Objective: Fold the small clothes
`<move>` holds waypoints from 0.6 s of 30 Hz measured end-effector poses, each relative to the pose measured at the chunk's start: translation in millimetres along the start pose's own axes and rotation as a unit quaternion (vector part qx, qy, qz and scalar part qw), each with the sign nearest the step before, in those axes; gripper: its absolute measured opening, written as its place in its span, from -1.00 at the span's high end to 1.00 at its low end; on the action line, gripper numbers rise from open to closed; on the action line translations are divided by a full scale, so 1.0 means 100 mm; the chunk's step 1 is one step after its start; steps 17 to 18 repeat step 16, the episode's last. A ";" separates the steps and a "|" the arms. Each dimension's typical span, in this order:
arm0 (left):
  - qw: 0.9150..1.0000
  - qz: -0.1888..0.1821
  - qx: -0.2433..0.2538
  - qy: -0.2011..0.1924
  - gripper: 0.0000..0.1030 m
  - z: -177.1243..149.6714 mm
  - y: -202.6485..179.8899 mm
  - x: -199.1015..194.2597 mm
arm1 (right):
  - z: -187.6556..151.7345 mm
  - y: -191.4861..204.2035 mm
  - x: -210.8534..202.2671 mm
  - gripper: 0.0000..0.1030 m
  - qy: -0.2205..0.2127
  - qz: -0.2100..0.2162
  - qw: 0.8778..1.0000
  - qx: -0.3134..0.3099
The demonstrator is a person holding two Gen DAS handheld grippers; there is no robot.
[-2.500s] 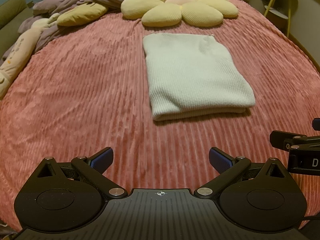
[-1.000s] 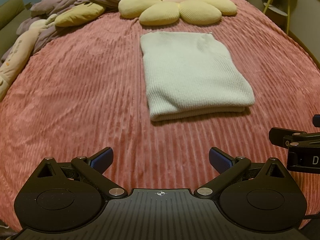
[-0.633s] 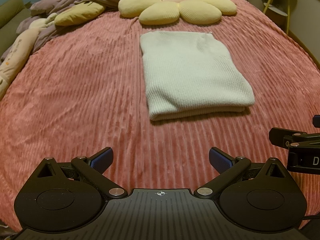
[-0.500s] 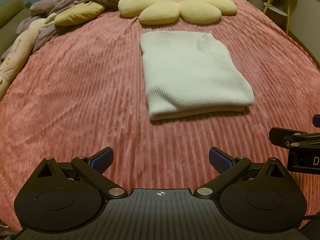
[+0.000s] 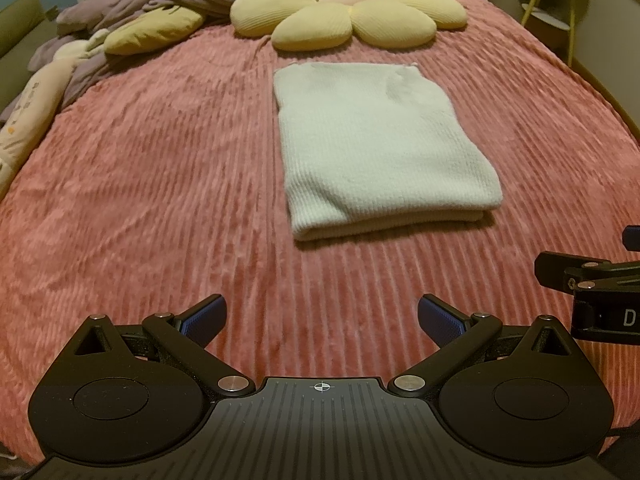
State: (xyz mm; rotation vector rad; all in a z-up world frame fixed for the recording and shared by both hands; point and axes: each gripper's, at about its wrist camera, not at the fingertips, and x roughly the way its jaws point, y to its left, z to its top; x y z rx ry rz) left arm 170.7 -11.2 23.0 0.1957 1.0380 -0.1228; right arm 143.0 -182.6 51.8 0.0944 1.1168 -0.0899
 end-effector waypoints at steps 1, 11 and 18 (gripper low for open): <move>1.000 0.000 0.001 0.001 -1.00 -0.01 0.00 0.00 | 0.00 0.00 0.00 -0.92 0.000 0.000 1.000 0.000; 1.000 0.001 -0.001 0.010 -1.00 -0.02 0.02 0.01 | -0.02 0.00 -0.03 -0.92 -0.001 -0.001 1.000 0.001; 1.000 0.000 0.001 0.011 -1.00 -0.03 0.01 0.00 | -0.03 0.00 -0.04 -0.92 -0.002 0.000 1.000 0.001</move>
